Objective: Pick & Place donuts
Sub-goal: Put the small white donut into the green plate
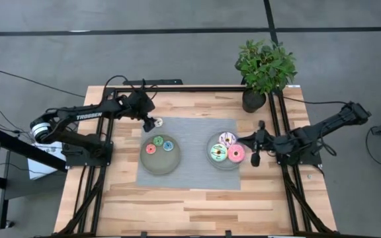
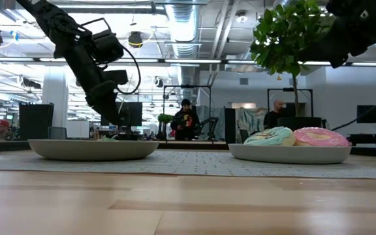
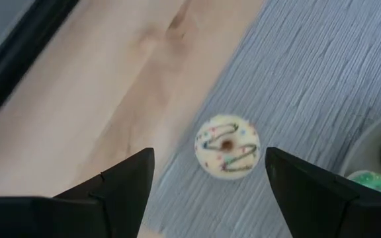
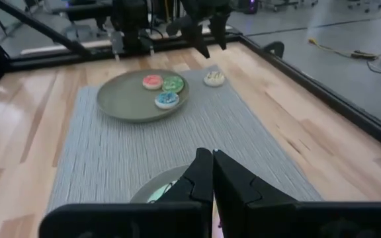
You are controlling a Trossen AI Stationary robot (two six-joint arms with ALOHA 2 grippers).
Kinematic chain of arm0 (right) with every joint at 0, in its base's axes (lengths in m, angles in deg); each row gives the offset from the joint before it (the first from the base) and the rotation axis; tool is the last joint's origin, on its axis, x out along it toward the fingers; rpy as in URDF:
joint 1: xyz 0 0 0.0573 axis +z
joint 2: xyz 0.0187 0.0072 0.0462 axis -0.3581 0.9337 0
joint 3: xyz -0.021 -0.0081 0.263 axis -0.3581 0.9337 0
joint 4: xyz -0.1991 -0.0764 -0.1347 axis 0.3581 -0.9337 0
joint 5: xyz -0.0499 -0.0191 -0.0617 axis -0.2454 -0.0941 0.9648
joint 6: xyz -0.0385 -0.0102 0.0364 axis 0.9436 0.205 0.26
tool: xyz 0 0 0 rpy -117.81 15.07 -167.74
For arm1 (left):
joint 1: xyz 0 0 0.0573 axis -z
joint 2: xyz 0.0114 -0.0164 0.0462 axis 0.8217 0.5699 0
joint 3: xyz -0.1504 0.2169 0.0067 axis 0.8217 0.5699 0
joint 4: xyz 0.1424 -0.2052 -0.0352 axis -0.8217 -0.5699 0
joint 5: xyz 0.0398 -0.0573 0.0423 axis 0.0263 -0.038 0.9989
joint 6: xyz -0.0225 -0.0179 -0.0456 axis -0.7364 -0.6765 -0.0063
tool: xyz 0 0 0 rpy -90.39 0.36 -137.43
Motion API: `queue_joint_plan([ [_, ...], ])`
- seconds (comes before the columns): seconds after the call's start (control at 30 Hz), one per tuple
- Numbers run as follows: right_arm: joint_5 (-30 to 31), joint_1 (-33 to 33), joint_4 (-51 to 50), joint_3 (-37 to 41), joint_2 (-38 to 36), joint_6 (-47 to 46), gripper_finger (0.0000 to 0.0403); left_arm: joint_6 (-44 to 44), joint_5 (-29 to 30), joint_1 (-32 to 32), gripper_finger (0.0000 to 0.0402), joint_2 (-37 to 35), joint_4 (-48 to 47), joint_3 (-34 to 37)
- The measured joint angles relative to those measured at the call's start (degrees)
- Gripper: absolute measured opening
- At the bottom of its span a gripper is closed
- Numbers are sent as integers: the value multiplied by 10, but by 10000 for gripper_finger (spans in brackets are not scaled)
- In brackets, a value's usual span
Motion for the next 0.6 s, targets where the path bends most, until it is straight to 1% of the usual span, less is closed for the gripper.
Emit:
queue_joint_plan([
  [0.23, 0, 0, 0, 25, -58, 5, 1, -29, 23, -6, 281, 1, -22, 0],
  [0.4, 0, 0, 0, 31, -73, 5, 1, -42, 24, -6, 281, 1, -31, 0],
  [0.6, -1, 0, 0, 31, -72, 5, 1, -48, -17, -4, 281, 1, -28, 0],
])
